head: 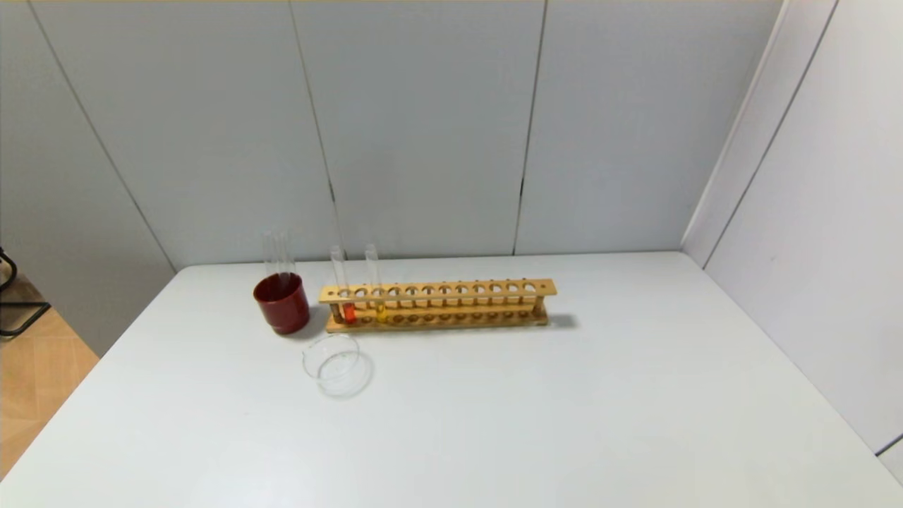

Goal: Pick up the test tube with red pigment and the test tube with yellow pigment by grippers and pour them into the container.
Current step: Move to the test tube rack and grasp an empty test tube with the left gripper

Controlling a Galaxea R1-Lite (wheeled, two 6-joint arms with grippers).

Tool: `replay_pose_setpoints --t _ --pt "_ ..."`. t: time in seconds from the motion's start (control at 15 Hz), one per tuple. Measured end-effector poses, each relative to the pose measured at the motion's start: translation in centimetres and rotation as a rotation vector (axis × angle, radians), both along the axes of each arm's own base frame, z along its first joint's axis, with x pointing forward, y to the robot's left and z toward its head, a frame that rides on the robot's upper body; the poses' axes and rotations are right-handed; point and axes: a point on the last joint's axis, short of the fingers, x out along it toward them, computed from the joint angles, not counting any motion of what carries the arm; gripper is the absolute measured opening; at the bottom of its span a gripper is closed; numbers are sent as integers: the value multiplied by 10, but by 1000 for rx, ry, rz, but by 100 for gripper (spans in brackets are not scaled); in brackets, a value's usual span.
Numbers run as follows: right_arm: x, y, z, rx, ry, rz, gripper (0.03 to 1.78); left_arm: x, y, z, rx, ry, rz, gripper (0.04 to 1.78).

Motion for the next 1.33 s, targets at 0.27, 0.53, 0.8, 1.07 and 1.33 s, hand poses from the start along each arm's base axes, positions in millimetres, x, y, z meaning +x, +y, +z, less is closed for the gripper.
replay_pose_setpoints --t 0.27,0.53,0.8,1.07,1.33 --pt "0 0 0 0 0 0 175 0 0 0 9 -3 -1 175" --pt "0 0 0 0 1 0 175 0 0 1 27 -6 -2 175" --pt "0 0 0 0 1 0 175 -10 -1 29 30 -83 -51 175" --pt "0 0 0 0 1 0 175 -17 -4 93 35 -90 -176 175" --pt "0 0 0 0 1 0 175 31 -6 157 27 -11 -284 175"
